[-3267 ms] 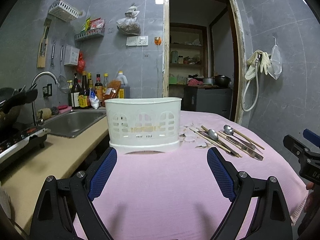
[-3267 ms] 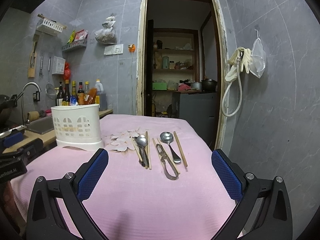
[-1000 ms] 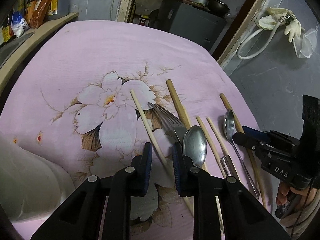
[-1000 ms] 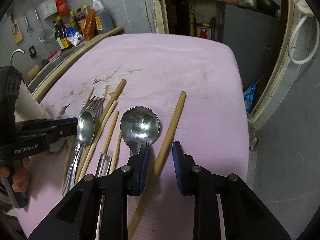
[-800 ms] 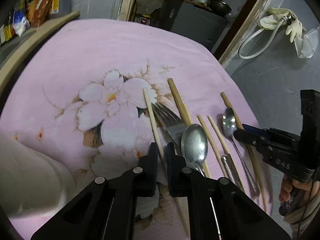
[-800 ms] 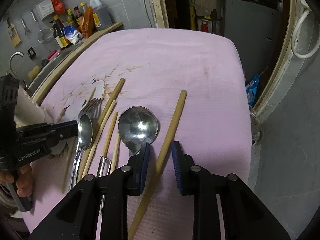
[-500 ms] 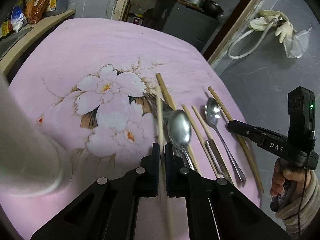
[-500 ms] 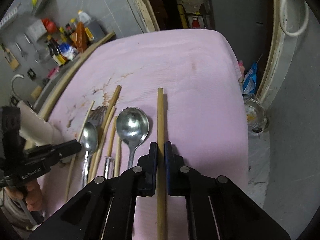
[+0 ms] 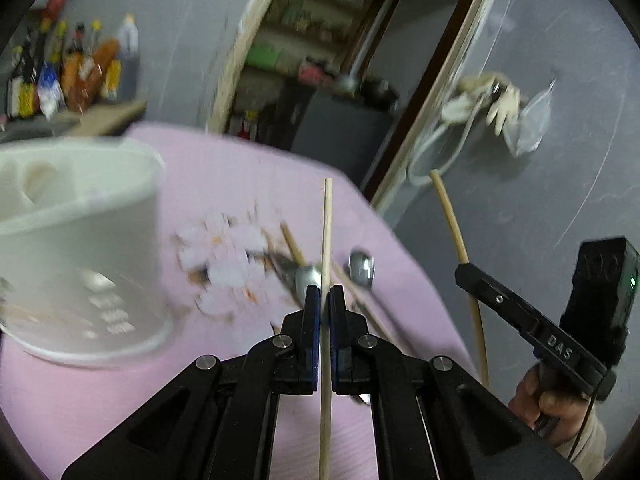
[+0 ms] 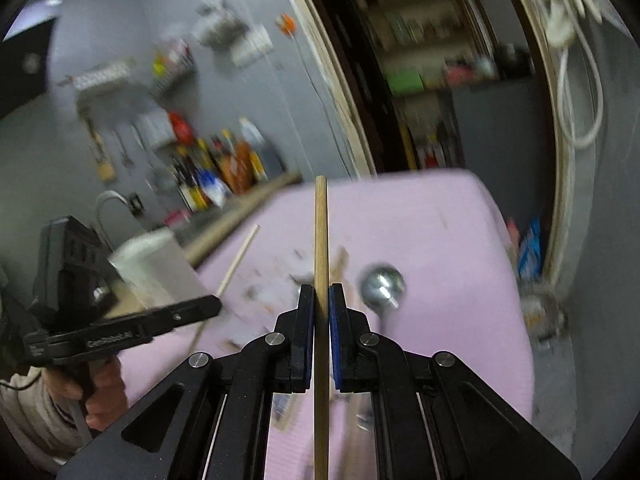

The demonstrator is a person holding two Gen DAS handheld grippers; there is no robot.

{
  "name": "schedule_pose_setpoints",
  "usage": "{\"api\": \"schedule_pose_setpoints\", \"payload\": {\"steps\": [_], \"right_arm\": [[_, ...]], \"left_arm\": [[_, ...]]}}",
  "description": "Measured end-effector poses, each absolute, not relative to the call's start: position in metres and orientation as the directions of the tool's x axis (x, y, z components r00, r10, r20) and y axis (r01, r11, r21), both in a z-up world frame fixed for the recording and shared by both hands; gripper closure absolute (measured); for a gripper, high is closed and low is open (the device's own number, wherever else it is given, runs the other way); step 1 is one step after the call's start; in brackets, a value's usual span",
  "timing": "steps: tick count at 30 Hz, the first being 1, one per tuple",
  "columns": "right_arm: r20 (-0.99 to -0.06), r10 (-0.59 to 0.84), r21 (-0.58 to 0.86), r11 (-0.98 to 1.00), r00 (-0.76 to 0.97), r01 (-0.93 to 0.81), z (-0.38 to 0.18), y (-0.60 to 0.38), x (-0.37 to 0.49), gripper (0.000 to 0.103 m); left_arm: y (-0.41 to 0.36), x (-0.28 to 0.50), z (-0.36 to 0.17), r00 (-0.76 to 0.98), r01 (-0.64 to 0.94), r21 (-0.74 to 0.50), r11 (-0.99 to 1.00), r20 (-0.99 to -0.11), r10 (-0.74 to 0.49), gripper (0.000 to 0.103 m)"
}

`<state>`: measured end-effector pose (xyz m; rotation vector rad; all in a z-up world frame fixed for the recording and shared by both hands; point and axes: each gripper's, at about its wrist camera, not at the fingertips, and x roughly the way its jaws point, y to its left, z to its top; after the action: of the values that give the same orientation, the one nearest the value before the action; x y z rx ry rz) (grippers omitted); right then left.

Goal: Organize utensils

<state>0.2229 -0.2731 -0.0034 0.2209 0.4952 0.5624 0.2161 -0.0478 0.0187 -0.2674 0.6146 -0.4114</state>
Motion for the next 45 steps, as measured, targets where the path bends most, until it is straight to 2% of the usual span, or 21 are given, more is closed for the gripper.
{"api": "schedule_pose_setpoints", "payload": {"steps": [9, 13, 19, 25, 29, 35, 41, 45], "right_arm": [[-0.084, 0.603, 0.208, 0.789, 0.793, -0.578, 0.050, -0.212, 0.195, 0.098], [0.006, 0.611, 0.139, 0.784, 0.792, -0.605, 0.069, -0.171, 0.191, 0.098], [0.131, 0.672, 0.175, 0.708, 0.729, -0.684, 0.093, -0.127, 0.204, 0.098], [0.249, 0.678, 0.221, 0.656, 0.692, -0.722, 0.100, -0.094, 0.231, 0.098], [0.285, 0.638, 0.257, 0.668, 0.715, -0.699, 0.093, -0.086, 0.247, 0.098], [0.308, 0.563, 0.228, 0.739, 0.767, -0.634, 0.078, -0.078, 0.249, 0.098], [0.295, 0.524, 0.212, 0.780, 0.799, -0.589, 0.066, -0.074, 0.256, 0.098], [0.272, 0.523, 0.216, 0.784, 0.808, -0.581, 0.062, -0.075, 0.261, 0.098]], "left_arm": [[-0.011, 0.176, 0.077, 0.923, 0.237, -0.220, 0.946, -0.251, -0.290, 0.101], [0.016, 0.162, 0.098, 0.964, 0.184, -0.184, 0.966, -0.158, -0.214, 0.101], [0.087, 0.166, 0.115, 0.986, 0.126, -0.290, 0.949, -0.066, -0.151, 0.101], [0.156, 0.179, 0.113, 1.000, 0.003, -0.391, 0.920, -0.003, -0.005, 0.101], [0.180, 0.190, 0.102, 0.998, -0.060, -0.445, 0.893, -0.004, 0.065, 0.101], [0.181, 0.197, 0.079, 0.988, -0.144, -0.441, 0.886, -0.008, 0.156, 0.101], [0.169, 0.200, 0.058, 0.974, -0.202, -0.426, 0.882, 0.006, 0.226, 0.101], [0.163, 0.202, 0.049, 0.974, -0.209, -0.405, 0.890, -0.004, 0.227, 0.101]]}}
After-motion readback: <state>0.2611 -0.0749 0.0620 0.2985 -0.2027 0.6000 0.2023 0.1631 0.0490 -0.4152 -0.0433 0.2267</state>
